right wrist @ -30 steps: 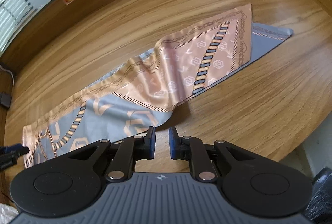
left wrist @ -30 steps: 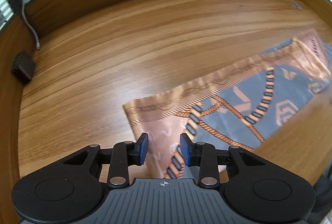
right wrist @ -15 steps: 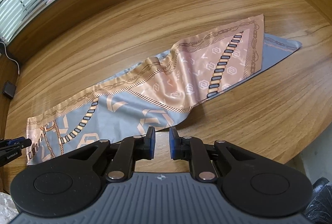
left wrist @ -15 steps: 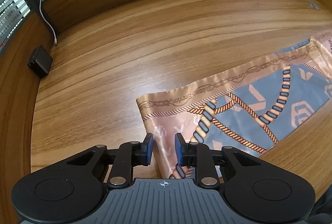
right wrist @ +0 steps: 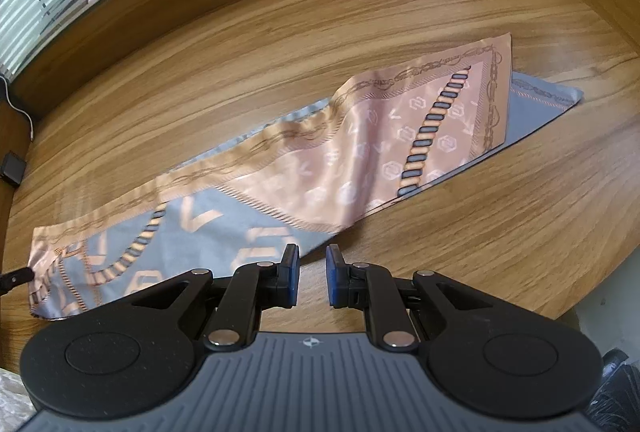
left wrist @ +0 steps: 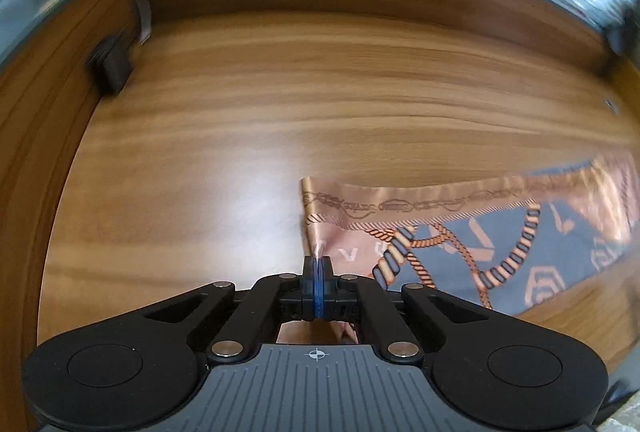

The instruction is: Fold clothes

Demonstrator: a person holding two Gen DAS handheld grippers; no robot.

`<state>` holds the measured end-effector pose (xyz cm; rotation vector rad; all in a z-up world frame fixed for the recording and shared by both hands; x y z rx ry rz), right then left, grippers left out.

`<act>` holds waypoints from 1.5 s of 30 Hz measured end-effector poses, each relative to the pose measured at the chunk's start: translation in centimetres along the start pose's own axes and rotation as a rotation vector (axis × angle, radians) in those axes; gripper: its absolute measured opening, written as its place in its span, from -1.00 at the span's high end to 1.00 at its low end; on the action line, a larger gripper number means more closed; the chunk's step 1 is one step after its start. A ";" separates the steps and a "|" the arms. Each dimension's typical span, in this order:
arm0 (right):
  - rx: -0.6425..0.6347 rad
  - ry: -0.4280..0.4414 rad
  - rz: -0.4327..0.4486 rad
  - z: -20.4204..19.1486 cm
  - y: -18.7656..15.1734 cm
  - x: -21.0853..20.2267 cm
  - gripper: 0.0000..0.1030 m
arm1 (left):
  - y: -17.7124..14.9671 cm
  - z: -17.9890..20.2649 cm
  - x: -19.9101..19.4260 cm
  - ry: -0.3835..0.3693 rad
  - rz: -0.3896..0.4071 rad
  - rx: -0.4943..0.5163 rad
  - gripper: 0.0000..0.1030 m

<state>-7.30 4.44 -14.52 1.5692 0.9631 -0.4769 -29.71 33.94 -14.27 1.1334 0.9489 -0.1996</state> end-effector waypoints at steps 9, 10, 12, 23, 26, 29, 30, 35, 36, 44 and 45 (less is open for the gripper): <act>-0.058 -0.028 -0.003 1.8 1.7 1.4 0.69 | -1.3 -3.2 -0.2 0.080 -0.017 -0.188 0.95; -0.063 -0.037 -0.001 2.1 1.9 1.6 0.69 | -1.3 -3.3 -0.3 0.092 -0.017 -0.194 0.95; -0.071 -0.053 0.002 2.8 2.5 2.0 0.68 | -1.5 -3.7 -0.1 0.119 -0.018 -0.214 0.95; -0.125 -0.130 -0.015 7.8 5.2 4.5 0.57 | -0.7 -3.2 -1.2 0.226 0.070 -0.250 0.60; -0.130 -0.130 -0.029 8.1 5.3 5.2 0.50 | 0.0 -2.3 -2.2 0.208 0.102 -0.218 0.41; -0.120 -0.121 -0.035 8.5 5.5 5.9 0.43 | 0.7 0.2 -1.4 0.153 0.096 -0.146 0.37; -0.115 -0.119 -0.039 8.8 5.7 6.0 0.43 | 0.8 0.9 -0.9 0.137 0.085 -0.132 0.36; -0.091 -0.108 -0.060 10.2 6.3 6.8 0.43 | 1.0 3.8 1.5 0.084 0.037 -0.083 0.28; -0.082 -0.106 -0.067 10.5 6.4 7.0 0.43 | 1.1 4.2 1.9 0.080 0.031 -0.076 0.28; -0.101 -0.087 -0.102 10.9 6.7 7.9 0.44 | 1.3 7.0 4.5 0.073 -0.006 -0.025 0.28; -0.116 -0.089 -0.107 10.7 6.7 8.0 0.43 | 1.3 7.2 4.5 0.079 -0.005 -0.014 0.27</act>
Point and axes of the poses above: each gripper's, at about its wrist camera, not at the fingertips, and x roughly the way its jaws point, z to its right, y to its top, the point moved 5 cm from there along x, roughly the way its jaws point, and after that the axes turned 12 degrees about z, right-handed, at the moved point
